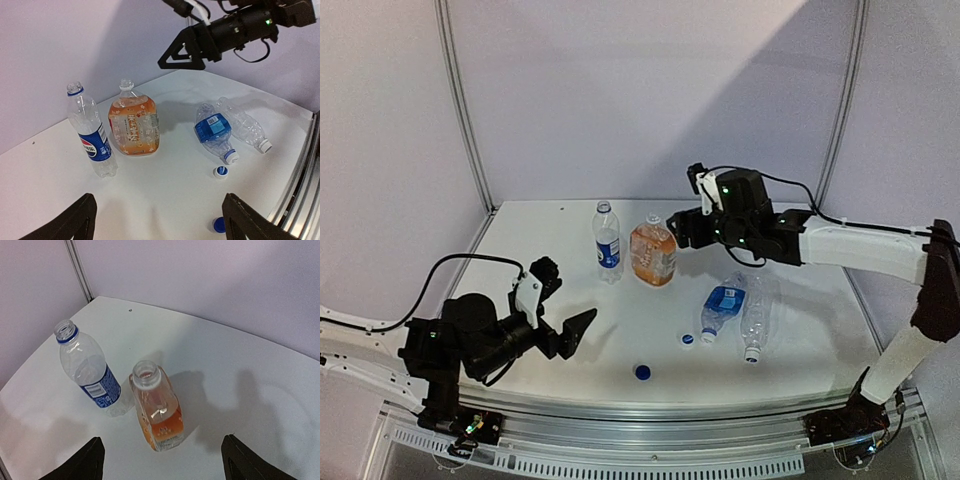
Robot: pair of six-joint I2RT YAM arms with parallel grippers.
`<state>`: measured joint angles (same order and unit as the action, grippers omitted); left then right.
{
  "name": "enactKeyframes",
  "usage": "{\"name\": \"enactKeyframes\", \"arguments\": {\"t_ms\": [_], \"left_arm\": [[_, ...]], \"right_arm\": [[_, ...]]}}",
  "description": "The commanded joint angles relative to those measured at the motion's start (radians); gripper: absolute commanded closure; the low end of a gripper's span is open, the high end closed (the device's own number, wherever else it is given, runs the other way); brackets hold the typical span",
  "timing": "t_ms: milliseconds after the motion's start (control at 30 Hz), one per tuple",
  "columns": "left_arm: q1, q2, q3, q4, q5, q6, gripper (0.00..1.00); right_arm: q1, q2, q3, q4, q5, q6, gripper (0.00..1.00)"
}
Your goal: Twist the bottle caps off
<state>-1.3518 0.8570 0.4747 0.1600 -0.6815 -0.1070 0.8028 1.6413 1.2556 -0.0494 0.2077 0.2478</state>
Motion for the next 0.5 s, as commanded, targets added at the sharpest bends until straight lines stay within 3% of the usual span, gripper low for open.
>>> {"name": "enactKeyframes", "arguments": {"t_ms": [0, 167, 300, 467], "left_arm": [[0.01, 0.026, 0.009, 0.003, 0.003, -0.007, 0.11], [0.01, 0.064, 0.021, -0.002, 0.021, 0.004, 0.1], [0.01, 0.095, 0.036, -0.011, 0.035, 0.007, 0.1], [0.009, 0.095, 0.044, -0.015, 0.082, -0.011, 0.11]], "right_arm": [[-0.006, -0.139, -0.101, -0.075, -0.007, 0.022, 0.18], [-0.005, -0.273, -0.235, -0.196, -0.046, -0.009, 0.18], [-0.005, -0.431, -0.31, -0.33, 0.016, -0.017, 0.19], [-0.006, -0.553, -0.256, -0.596, -0.017, -0.069, 0.21]]}}
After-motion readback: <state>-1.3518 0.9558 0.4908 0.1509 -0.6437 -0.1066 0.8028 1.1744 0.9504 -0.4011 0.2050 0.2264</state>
